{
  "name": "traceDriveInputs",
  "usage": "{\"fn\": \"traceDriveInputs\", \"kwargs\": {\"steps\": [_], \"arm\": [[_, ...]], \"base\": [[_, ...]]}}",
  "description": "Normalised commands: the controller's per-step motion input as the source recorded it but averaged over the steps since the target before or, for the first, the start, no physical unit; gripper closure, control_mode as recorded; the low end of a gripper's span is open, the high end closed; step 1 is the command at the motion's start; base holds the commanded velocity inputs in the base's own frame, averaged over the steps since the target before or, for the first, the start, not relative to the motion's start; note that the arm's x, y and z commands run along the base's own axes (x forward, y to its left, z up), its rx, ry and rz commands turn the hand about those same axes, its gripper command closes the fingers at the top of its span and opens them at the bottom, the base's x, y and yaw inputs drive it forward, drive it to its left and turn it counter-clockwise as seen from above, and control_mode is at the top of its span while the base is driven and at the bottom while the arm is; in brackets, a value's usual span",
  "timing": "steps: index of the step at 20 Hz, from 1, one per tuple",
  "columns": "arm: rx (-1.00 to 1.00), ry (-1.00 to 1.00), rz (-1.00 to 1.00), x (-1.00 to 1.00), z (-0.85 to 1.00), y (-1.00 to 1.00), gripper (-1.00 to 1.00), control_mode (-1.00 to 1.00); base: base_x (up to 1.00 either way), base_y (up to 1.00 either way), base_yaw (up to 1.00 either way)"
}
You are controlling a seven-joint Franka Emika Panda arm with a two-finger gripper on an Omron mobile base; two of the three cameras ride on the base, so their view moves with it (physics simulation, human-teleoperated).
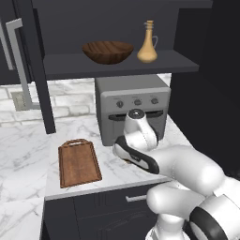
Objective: Open the cabinet. Place the bowl and condiment on the counter. Then place the lime and garlic on the cutting board.
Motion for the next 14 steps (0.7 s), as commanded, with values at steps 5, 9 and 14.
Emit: {"fn": "traceDriveInputs", "kwargs": {"steps": [5, 9, 14], "arm": [[0.00, 0.04, 0.35, 0.07, 0.16, 0.86, 1.00, -1.00], [0.00, 0.00, 0.34, 0.23, 0.08, 0.79, 1.00, -1.00], [-0.05, 0.00, 0.20, 0.30, 0.01, 0.59, 1.00, -1.00]], "base": [[0.00, 0.00, 0.00], [0.00, 0.00, 0.00], [0.00, 0.00, 0.00]]}}
